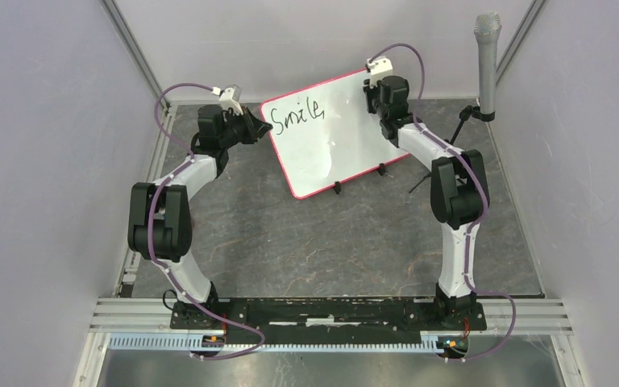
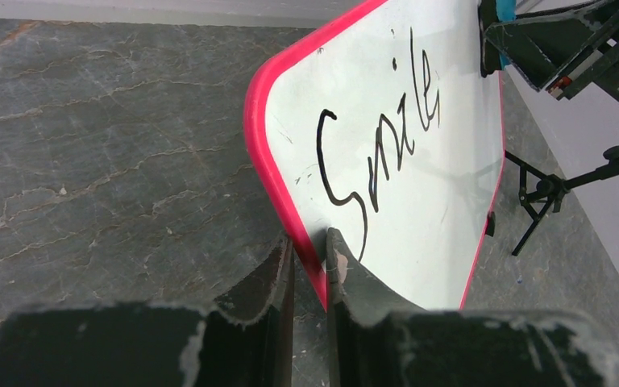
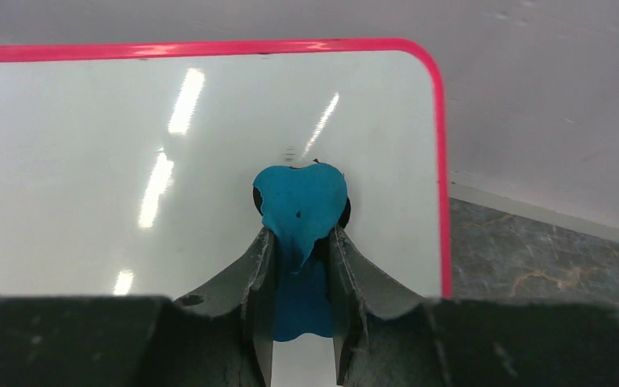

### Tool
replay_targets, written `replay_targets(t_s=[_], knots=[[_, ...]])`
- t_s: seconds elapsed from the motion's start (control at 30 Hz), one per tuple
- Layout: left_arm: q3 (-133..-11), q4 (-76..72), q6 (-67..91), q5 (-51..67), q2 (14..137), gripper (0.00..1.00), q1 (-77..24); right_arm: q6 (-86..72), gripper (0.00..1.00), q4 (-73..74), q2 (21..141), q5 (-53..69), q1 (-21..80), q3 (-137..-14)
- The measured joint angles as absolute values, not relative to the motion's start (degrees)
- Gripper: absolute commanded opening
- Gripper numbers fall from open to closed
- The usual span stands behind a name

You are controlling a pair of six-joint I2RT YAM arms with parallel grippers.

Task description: Erase the whiteboard

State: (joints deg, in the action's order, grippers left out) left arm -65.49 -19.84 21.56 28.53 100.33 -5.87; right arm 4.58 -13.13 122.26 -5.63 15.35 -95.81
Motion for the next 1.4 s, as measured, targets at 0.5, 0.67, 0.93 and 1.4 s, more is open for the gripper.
replay_targets(t_s=[0.5,0.67,0.93,1.4], knots=[[-65.49,-19.79,21.26,28.51,100.33,0.02,-5.87,4.97,0.0,-9.52,122.76,-5.23,14.37,-101.34],[-65.49,-19.81,21.08,28.51,100.33,0.02,-5.87,4.23,0.0,-9.02,122.8,-4.97,13.06,-101.38],[-65.49,-19.38,20.95,28.47,100.31,0.02,-5.87,5.39,0.0,-11.66,122.43,-5.23,17.85,-97.97],[-65.47,-18.96,20.86,27.55,100.12,0.02,-5.87,4.51,0.0,-16.43,116.29,-4.75,31.77,-87.26]])
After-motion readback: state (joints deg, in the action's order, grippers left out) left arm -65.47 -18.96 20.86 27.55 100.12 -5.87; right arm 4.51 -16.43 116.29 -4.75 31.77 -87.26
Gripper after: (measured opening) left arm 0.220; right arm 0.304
